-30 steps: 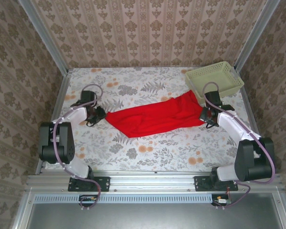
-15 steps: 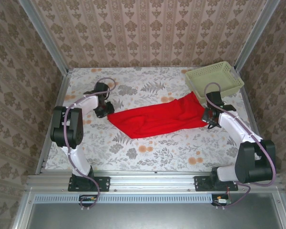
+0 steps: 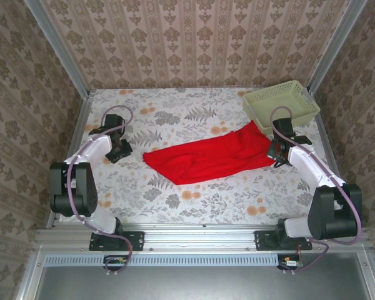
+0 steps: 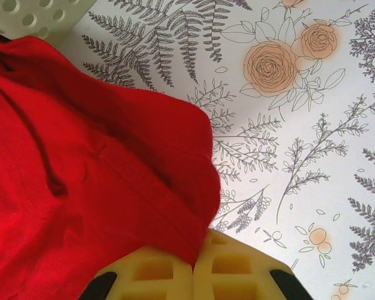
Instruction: Fold the inside-out t-shirt
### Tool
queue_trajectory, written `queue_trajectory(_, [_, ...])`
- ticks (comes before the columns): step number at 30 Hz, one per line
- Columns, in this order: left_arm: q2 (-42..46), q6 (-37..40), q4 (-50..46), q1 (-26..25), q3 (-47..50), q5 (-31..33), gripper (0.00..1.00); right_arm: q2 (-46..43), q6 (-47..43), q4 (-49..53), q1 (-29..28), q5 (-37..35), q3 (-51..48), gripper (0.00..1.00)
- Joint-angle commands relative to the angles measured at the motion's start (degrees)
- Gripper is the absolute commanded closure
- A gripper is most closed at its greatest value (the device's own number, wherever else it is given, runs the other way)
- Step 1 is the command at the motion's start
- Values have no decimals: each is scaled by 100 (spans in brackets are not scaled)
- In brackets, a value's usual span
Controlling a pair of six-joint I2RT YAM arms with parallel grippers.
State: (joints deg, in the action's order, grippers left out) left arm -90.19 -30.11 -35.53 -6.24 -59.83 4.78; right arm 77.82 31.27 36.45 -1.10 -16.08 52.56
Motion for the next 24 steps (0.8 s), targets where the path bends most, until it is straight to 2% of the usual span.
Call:
queue_trajectory(1, [-199, 213, 241, -373, -257, -547, 56, -202, -73, 16, -21, 47, 90, 100])
queue_trajectory(4, [-866, 293, -129, -849, -920, -414, 43, -197, -82, 47, -39, 38, 101, 100])
queue_trajectory(8, [-1833, 235, -695, -1180, -1600, -94, 39, -217, -76, 89, -22, -71, 78, 100])
queue_trajectory(10, [-2108, 112, -909, -1221, -1692, 119, 44, -198, -35, 155, 13, -142, 81, 100])
queue_trajectory(13, [-2014, 32, -816, -1196, -1366, 316, 51, -163, 2, 205, 109, -205, 106, 100])
queue_trajectory(18, [-1445, -77, -562, -921, -555, 342, 73, -76, 92, 230, 222, -247, 137, 100])
queue_trajectory(24, [-618, -114, -183, -544, 448, 167, 85, -54, 164, 217, 295, -325, 80, 100])
